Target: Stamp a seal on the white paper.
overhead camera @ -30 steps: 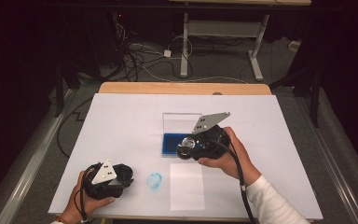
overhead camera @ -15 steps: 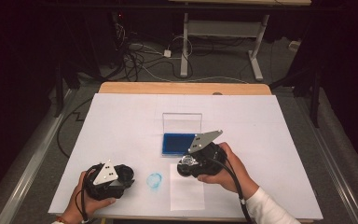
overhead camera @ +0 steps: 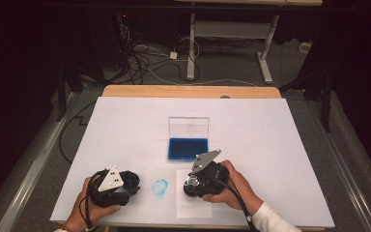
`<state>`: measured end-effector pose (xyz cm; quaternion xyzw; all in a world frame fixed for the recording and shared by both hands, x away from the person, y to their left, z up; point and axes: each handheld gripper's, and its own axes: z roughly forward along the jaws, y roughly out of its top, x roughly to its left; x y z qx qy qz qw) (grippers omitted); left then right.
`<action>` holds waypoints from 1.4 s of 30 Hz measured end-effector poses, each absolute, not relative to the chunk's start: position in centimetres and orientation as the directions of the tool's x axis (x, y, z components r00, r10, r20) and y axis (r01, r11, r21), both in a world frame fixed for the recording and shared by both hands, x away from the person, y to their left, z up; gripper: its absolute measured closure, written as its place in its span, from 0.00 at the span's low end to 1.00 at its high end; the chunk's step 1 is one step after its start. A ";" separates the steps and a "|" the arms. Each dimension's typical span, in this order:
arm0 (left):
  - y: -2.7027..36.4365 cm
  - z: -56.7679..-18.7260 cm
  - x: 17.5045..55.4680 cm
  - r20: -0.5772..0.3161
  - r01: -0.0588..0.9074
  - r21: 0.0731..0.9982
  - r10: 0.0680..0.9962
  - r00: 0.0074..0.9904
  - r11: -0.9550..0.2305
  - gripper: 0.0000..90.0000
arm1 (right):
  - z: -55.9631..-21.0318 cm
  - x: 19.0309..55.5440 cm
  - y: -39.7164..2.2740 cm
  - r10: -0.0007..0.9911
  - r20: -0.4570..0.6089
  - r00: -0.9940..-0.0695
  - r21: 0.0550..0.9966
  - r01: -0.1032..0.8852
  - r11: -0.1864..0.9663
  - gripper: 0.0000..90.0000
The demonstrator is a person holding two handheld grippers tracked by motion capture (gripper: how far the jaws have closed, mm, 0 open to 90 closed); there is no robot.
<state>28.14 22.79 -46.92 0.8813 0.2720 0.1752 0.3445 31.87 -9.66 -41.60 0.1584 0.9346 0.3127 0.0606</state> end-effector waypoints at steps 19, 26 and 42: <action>22.9 -46.9 28.2 0.121 0.359 0.702 0.600 0.791 -0.615 0.40 | -42.7 32.0 -9.5 0.335 -0.011 -0.942 0.565 0.270 0.779 0.64; 22.8 -46.9 28.2 0.123 0.357 0.698 0.596 0.794 -0.620 0.40 | -42.9 32.0 -9.5 0.341 -0.005 -0.940 0.573 0.276 0.771 0.64; 22.6 -47.0 28.2 0.122 0.357 0.693 0.590 0.798 -0.626 0.40 | -43.0 32.2 -9.7 0.337 0.009 -0.941 0.580 0.279 0.765 0.64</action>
